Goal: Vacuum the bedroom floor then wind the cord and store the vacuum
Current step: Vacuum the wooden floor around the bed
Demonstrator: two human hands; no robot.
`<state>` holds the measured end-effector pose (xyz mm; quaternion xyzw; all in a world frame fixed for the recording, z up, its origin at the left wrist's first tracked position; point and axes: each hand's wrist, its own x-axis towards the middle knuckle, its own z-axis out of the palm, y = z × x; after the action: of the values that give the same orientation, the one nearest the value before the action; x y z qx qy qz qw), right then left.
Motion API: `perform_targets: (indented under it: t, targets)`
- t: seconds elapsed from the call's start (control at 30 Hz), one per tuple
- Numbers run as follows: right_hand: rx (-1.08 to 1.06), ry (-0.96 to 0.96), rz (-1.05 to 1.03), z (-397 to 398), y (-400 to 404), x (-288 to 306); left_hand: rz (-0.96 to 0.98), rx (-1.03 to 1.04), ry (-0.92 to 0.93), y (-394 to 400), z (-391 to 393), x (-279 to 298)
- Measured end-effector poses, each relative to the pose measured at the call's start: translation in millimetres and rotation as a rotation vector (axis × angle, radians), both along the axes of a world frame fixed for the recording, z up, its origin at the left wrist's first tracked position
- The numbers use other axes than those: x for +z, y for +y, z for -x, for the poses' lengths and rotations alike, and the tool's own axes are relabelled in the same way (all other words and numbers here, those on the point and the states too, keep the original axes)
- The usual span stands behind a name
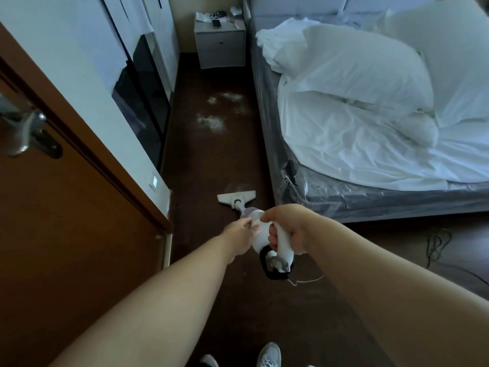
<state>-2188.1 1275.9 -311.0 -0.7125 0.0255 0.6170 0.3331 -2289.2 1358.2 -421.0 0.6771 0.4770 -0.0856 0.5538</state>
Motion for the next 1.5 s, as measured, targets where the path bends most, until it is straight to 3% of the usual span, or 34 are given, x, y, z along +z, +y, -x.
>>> perform_targets:
  t: [0.83, 1.1, 1.33, 1.5]
  targets:
    - [-0.199, -0.008, 0.097, 23, 144, -27, 0.009, -0.135, 0.011, 153, 0, -34]
    - [-0.259, -0.037, 0.046, 32, 112, -26, 0.051, -0.153, 0.006, 128, 10, -28]
    - [-0.244, -0.039, 0.01, 52, 43, -26, 0.033, -0.17, 0.037, 61, 32, -16]
    - [-0.232, -0.022, 0.031, 66, -11, -23, 0.135, -0.188, 0.115, 7, 45, -6]
